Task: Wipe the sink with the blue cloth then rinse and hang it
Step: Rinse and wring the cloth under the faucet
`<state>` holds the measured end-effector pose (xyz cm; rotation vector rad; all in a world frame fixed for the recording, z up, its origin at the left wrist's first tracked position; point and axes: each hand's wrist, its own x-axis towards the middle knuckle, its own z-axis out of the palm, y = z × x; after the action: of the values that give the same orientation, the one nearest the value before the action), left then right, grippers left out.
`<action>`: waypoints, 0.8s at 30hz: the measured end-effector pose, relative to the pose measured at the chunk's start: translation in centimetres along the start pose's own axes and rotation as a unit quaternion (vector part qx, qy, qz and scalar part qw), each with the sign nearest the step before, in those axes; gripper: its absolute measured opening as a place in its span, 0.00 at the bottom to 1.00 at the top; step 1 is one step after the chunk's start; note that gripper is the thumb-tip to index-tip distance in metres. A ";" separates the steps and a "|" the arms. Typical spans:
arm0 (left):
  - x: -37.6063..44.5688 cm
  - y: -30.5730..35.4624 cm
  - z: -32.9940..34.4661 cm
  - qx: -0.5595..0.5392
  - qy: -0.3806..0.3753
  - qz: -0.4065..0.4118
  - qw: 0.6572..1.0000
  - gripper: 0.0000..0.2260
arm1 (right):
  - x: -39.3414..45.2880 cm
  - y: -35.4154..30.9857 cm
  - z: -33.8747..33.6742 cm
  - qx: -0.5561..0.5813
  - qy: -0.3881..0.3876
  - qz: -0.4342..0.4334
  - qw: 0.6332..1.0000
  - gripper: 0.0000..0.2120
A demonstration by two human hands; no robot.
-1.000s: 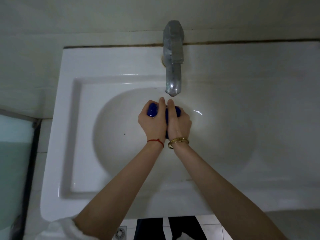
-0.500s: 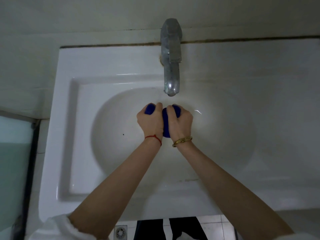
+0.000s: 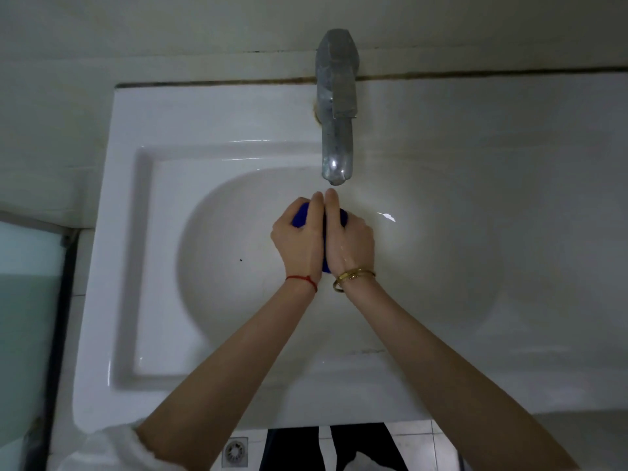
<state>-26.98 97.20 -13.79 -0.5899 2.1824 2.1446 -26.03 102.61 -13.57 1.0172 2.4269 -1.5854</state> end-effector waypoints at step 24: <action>0.9 0.4 0.0 -0.069 0.108 -0.060 0.990 0.20 | 1.2 0.3 -1.0 0.069 -0.064 -0.020 0.995 0.11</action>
<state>-27.89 97.01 -13.69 -0.9792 2.0433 2.2746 -26.53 104.09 -13.87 0.8618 2.2957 -1.7923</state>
